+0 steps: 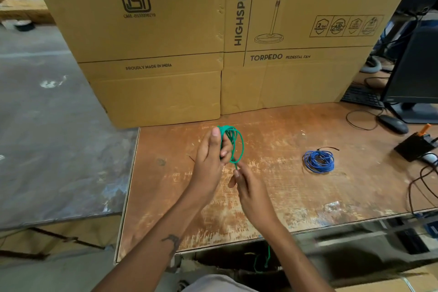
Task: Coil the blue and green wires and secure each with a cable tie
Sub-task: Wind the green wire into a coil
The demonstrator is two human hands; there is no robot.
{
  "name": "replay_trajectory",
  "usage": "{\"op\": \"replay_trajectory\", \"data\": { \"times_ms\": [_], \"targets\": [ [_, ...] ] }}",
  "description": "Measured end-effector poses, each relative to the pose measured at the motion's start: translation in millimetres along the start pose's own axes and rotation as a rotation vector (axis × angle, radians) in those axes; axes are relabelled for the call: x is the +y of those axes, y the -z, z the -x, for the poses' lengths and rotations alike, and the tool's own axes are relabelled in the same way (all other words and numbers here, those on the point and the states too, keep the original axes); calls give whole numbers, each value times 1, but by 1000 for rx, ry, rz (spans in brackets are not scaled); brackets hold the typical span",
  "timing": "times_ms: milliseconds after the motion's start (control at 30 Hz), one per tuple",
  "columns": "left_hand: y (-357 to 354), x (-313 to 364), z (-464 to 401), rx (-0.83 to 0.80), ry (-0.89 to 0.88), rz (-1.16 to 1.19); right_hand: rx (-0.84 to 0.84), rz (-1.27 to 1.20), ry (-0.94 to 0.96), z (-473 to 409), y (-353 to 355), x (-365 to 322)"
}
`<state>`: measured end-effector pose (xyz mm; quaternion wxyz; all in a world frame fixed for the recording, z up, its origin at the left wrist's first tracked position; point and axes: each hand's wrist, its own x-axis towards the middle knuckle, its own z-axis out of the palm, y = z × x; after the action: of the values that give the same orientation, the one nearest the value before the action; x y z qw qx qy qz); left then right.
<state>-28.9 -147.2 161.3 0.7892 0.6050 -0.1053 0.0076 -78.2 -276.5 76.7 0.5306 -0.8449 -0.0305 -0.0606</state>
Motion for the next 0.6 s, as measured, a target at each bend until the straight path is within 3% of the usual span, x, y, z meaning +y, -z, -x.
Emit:
{"op": "replay_trajectory", "data": {
  "times_ms": [133,233,333,433,600],
  "targets": [
    [-2,0,-13,134,-21,-17,-196,229,18,23,-16,-17],
    [7,-12,-21,145,-106,-264,-233,234,-33,31,-10,-37],
    [11,-25,-20,55,-119,-443,-201,318,40,28,11,-63],
    [17,-33,-12,-60,-84,-429,-34,579,198,12,34,-80],
    [18,-43,7,-218,28,-396,159,556,211,-22,70,-76]
  ]
}}
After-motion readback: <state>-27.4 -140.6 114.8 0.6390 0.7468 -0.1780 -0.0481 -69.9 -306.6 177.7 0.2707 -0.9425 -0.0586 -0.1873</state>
